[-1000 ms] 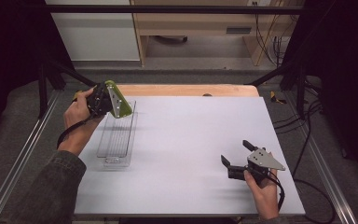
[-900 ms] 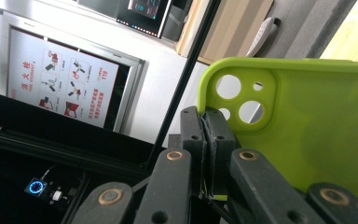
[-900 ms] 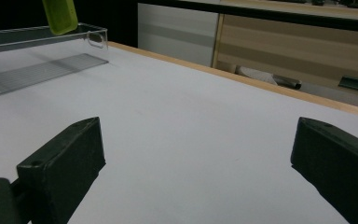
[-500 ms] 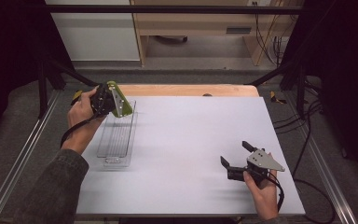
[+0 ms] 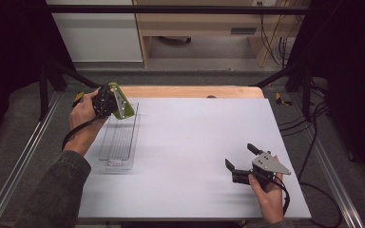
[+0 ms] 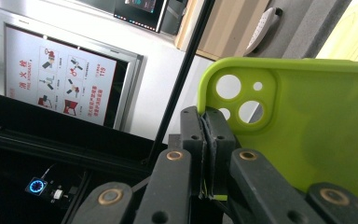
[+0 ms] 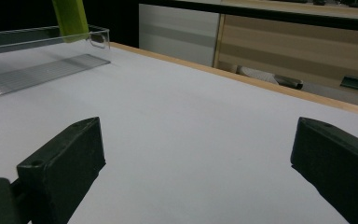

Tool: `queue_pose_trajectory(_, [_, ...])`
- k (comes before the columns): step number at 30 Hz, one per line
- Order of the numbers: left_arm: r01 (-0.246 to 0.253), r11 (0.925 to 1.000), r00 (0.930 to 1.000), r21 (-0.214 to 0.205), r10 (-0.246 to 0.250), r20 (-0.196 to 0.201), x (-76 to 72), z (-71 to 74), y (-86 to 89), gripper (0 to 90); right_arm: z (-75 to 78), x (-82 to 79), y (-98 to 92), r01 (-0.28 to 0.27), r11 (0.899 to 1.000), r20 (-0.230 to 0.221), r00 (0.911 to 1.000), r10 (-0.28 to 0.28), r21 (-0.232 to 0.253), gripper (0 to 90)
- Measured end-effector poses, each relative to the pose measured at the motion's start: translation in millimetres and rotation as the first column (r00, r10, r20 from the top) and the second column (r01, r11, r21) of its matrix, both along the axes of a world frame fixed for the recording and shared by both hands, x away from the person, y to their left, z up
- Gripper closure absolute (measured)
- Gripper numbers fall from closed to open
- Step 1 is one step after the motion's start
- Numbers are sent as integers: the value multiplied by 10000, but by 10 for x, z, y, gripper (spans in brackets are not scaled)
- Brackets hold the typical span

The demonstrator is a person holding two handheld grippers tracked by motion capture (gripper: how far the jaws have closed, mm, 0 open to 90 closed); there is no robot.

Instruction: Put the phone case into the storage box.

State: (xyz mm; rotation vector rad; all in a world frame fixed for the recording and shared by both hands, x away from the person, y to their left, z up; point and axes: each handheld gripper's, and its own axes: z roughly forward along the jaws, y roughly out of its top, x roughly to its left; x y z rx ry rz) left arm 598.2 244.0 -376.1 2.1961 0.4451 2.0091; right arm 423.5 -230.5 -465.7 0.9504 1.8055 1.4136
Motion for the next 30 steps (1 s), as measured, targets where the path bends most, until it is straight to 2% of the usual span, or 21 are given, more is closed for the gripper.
queue_pose_trajectory(26, [1, 9991, 10000, 418, -4, 87, 64, -99, -60, 876, -15, 2, -3, 75, 10000, -1, 10000, -75, 19, 28])
queue_pose_trajectory(30, [-9, 9978, 10000, 667, 3, 85, 68, -128, -67, 876, -13, -4, -1, 66, 10000, 7, 10000, -66, -16, 28])
